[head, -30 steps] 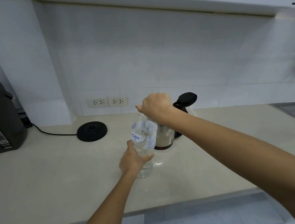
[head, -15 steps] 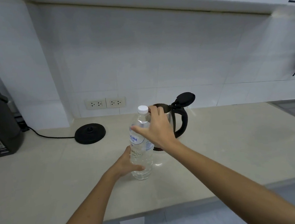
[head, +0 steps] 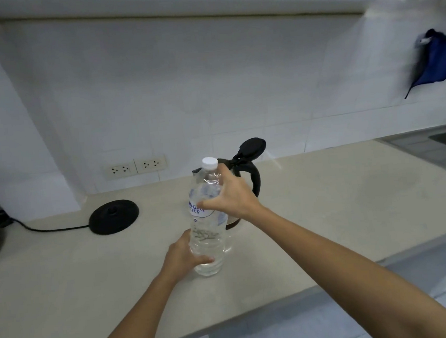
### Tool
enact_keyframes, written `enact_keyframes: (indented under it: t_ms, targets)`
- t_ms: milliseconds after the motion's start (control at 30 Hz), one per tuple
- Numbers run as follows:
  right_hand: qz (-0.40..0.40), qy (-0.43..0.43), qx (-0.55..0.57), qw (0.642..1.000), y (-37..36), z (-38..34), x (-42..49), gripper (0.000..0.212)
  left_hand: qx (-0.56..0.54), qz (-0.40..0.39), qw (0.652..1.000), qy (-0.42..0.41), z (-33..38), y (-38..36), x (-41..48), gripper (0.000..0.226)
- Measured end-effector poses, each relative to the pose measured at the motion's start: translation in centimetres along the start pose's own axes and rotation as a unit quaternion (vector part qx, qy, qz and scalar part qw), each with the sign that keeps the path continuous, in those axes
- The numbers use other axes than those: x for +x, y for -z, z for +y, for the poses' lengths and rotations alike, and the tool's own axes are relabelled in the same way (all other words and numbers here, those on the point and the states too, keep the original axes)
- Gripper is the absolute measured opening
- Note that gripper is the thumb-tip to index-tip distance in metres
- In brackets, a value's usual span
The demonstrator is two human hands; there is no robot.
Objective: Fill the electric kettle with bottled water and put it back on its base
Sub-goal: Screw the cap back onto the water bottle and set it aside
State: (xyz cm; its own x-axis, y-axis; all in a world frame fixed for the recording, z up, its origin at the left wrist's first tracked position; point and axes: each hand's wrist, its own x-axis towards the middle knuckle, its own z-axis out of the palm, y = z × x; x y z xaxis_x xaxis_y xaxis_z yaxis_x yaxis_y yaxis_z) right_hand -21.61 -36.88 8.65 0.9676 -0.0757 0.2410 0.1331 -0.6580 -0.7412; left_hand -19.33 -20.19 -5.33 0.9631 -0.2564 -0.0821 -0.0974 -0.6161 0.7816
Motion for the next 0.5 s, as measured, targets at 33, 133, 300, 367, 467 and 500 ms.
enact_keyframes:
  t_ms: [33, 133, 300, 367, 467, 500]
  targets:
    - [0.004, 0.002, -0.001, 1.0, 0.9, 0.2, 0.1, 0.07, -0.008, 0.001, 1.0, -0.004, 0.8, -0.5, 0.2, 0.083]
    - [0.01, 0.008, -0.02, 1.0, 3.8, 1.1, 0.7, 0.07, -0.037, 0.002, 0.999, -0.025, 3.7, -2.3, 1.1, 0.081]
    - [0.03, 0.011, -0.063, 0.997, 10.4, 3.5, 2.2, 0.074, -0.101, -0.007, 0.991, -0.085, 9.5, -6.9, 3.1, 0.073]
    - [0.044, 0.006, -0.07, 0.997, 13.4, 4.9, 3.0, 0.075, -0.106, -0.004, 0.99, -0.092, 11.8, -9.1, 4.5, 0.076]
    - [0.063, -0.007, -0.076, 0.995, 17.1, 7.5, 4.4, 0.077, -0.057, 0.017, 0.994, -0.094, 15.5, -12.2, 7.0, 0.077]
    - [0.069, -0.014, -0.078, 0.995, 18.2, 8.5, 4.9, 0.076, -0.032, 0.019, 0.995, -0.096, 17.0, -13.1, 7.7, 0.075]
